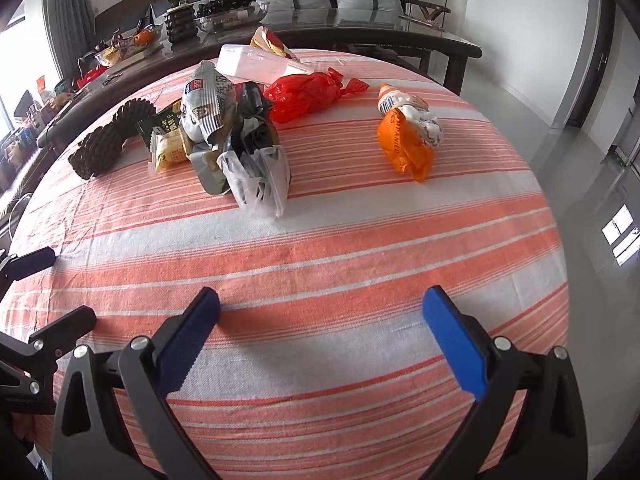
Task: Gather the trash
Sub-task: 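Return both tools over the table toward the remaining trash, then grasp the black mesh bundle with the left tool while the right tool grasps the orange-wrapped bottle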
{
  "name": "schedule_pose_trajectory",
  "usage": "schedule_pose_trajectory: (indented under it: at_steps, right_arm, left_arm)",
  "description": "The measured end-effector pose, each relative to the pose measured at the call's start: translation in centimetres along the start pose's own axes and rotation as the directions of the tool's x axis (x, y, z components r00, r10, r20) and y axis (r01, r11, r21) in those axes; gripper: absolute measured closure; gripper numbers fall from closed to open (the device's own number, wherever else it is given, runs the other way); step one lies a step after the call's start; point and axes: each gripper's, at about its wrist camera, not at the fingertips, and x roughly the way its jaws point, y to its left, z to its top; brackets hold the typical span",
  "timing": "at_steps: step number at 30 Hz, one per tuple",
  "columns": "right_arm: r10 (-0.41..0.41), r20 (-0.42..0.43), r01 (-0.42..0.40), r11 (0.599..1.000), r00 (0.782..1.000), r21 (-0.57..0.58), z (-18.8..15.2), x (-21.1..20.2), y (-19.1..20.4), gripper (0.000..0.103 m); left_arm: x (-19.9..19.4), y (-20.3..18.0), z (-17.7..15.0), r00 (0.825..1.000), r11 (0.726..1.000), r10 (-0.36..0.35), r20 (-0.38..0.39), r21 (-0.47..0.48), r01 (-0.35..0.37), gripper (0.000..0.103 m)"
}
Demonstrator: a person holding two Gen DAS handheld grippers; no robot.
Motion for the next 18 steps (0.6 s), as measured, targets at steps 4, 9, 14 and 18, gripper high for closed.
schedule_pose_trajectory:
  at_steps: [4,9,14,18]
  right_arm:
    - [0.000,0.000,0.000,1.000,1.000,0.000,0.0,0.0,0.0,0.004]
    - [-0.001,0.000,0.001,1.000,1.000,0.000,0.0,0.0,0.0,0.005]
    - [-0.001,0.000,0.001,1.000,1.000,0.001,0.0,0.0,0.0,0.005]
    - [-0.001,0.000,0.001,1.000,1.000,0.001,0.0,0.0,0.0,0.005]
  left_arm:
    - [-0.4,2.8,1.4,0.998,0.994,-0.039,0.045,-0.099,0.044,0.005]
    - [0.4,6.2,5.7,0.996,0.992,0.021,0.089,-0.129,-0.009,0.005]
    - [4.2,8.2,10.2,0.997,0.992,0.077,0.021,-0.103,-0.075,0.005]
    - [6.6,9.0,11.2,0.997,0.994,0.076,-0.029,-0.082,-0.078,0.008]
